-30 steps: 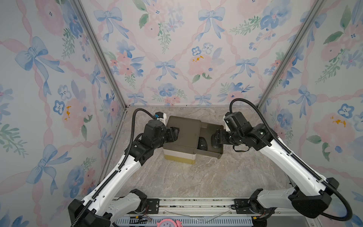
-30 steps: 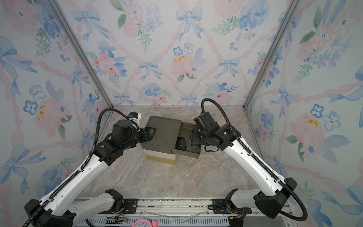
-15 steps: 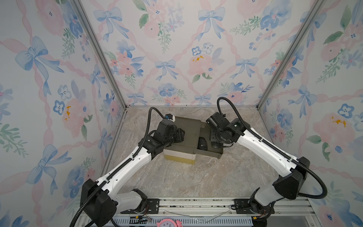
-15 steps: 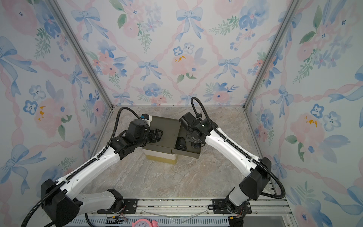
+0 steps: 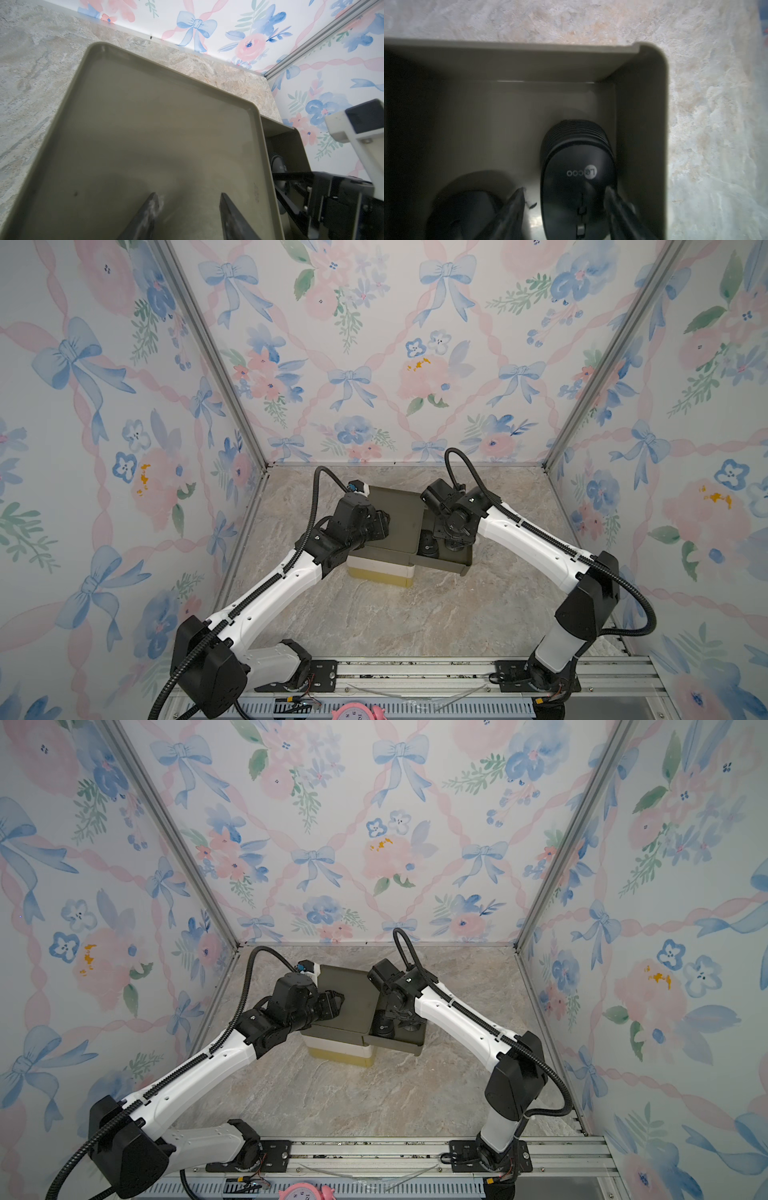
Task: Take the mice out of the drawer
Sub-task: Pick up the mouse from the drawer.
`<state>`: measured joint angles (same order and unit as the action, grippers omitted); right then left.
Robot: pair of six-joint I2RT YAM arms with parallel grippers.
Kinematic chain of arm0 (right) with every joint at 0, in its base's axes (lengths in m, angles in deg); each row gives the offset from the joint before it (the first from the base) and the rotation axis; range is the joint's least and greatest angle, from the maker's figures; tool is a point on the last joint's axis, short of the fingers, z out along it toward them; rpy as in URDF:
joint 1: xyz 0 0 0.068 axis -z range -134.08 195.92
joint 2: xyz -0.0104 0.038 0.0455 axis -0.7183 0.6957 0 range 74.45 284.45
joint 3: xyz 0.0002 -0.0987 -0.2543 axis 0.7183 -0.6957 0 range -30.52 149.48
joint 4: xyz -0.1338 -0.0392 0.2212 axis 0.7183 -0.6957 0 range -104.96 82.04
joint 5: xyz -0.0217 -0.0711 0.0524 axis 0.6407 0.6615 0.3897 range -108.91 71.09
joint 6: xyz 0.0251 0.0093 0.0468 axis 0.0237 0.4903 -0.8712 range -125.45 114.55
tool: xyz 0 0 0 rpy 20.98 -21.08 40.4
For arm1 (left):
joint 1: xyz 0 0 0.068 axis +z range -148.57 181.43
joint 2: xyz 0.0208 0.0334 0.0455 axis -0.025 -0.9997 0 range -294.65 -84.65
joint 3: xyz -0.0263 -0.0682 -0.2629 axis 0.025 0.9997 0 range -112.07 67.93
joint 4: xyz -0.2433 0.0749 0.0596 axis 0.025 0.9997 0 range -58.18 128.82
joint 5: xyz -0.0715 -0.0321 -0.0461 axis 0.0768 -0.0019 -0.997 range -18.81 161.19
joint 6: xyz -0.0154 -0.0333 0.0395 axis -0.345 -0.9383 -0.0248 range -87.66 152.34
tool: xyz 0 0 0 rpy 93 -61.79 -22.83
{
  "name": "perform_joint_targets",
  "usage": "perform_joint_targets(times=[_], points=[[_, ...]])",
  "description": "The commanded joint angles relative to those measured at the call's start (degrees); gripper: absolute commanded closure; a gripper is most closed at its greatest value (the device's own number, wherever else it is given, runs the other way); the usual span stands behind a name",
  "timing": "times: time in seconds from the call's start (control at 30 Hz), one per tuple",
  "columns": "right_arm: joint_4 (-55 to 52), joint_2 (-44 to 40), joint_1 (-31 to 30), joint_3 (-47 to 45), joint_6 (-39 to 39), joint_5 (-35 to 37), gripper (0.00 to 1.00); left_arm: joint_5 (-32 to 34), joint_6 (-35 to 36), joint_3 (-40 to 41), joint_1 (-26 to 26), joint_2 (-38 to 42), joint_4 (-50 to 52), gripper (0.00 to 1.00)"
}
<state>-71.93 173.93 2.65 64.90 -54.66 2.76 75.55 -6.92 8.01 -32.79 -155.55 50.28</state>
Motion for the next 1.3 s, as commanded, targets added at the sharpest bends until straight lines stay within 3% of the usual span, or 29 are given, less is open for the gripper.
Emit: perform_joint_targets(times=[0.0, 0.2, 0.5, 0.7, 1.03, 1.27], points=[[0.16, 2.07, -1.58, 4.28, 1.25, -2.26, 0.37, 1.10, -0.94, 1.67, -0.24, -0.83, 4.57, 0.50], [0.78, -2.27, 1.52, 0.25, 1.74, -2.14, 0.37, 0.51, -0.38, 1.74, -0.28, -0.35, 4.58, 0.50], [-4.80, 1.32, 2.57, 2.57, 1.05, 0.63, 0.29, 0.84, -0.64, 1.98, -0.48, 0.58, 4.57, 0.49], [-2.61, 2.91, 3.38, 2.07, 1.18, -0.29, 0.26, 0.88, -0.92, 2.45, -0.52, 0.25, 4.61, 0.49], [0.18, 6.50, 3.80, 4.12, 4.39, -3.41, 0.34, 0.96, -0.61, 1.80, -0.58, -0.39, 4.56, 0.49], [1.30, 3.58, 4.23, 2.22, 5.70, -3.46, 0.42, 0.63, 0.02, 1.18, -0.64, -0.27, 4.57, 0.49]])
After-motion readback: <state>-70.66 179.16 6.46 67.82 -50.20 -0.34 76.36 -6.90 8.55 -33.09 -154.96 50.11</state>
